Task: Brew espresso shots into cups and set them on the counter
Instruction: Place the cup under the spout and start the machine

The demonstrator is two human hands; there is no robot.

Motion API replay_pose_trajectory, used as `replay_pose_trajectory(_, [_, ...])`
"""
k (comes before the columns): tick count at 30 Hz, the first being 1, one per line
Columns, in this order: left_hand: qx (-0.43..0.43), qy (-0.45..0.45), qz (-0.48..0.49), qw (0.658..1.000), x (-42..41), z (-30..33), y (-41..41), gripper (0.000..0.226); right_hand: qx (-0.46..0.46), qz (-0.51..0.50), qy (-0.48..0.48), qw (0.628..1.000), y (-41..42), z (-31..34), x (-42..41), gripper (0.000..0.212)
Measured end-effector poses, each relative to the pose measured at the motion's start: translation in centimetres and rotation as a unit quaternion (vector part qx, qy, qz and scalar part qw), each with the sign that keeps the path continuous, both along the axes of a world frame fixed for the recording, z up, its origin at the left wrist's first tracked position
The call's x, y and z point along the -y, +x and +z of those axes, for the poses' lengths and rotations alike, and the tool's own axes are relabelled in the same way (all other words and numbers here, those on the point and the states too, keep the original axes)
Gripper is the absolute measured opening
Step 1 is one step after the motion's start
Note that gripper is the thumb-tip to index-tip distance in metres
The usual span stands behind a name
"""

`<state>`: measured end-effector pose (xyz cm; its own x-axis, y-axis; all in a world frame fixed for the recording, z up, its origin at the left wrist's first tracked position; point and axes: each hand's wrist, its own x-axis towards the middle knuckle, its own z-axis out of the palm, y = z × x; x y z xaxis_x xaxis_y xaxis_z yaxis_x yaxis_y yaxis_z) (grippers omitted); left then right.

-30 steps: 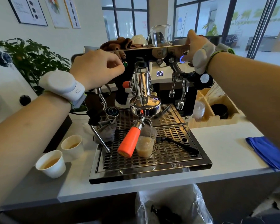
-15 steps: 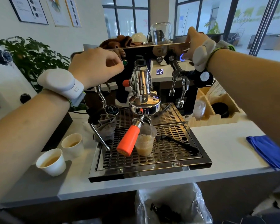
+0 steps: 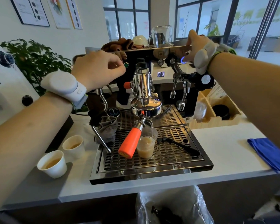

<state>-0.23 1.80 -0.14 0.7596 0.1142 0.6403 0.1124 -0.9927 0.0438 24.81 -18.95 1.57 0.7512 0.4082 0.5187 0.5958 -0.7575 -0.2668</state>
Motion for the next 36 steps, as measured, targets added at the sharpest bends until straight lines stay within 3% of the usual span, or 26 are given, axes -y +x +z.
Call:
replay_pose_trajectory(10, [-0.03, -0.051, -0.02, 0.998, 0.3, 0.5, -0.1, 0.014, -0.025, 0.004, 0.037, 0.999, -3.0, 0.3, 0.2, 0.05])
replay_pose_trajectory(14, [-0.053, -0.147, -0.106, 0.982, 0.6, 1.4, -0.5, 0.009, -0.021, 0.061, 0.076, 0.995, -5.1, 1.5, 0.1, 0.051])
replay_pose_trajectory(18, [-0.021, -0.161, -0.152, 0.975, 1.0, 1.5, -1.2, 0.008, -0.003, 0.13, 0.139, 0.982, -7.8, 2.2, 0.1, 0.049])
replay_pose_trajectory(25, [0.002, -0.299, -0.264, 0.917, 1.6, -1.3, -2.4, 0.017, -0.016, 0.221, 0.195, 0.955, -12.7, 0.8, 0.1, 0.048])
replay_pose_trajectory(32, [-0.013, -0.376, -0.25, 0.892, 1.6, -6.7, -3.1, 0.019, -0.069, 0.245, 0.204, 0.945, -15.1, -3.9, 0.3, 0.041])
replay_pose_trajectory(36, [-0.018, -0.412, -0.215, 0.885, 1.5, -9.9, -3.3, 0.018, -0.135, 0.238, 0.236, 0.932, -14.8, -7.6, 0.7, 0.048])
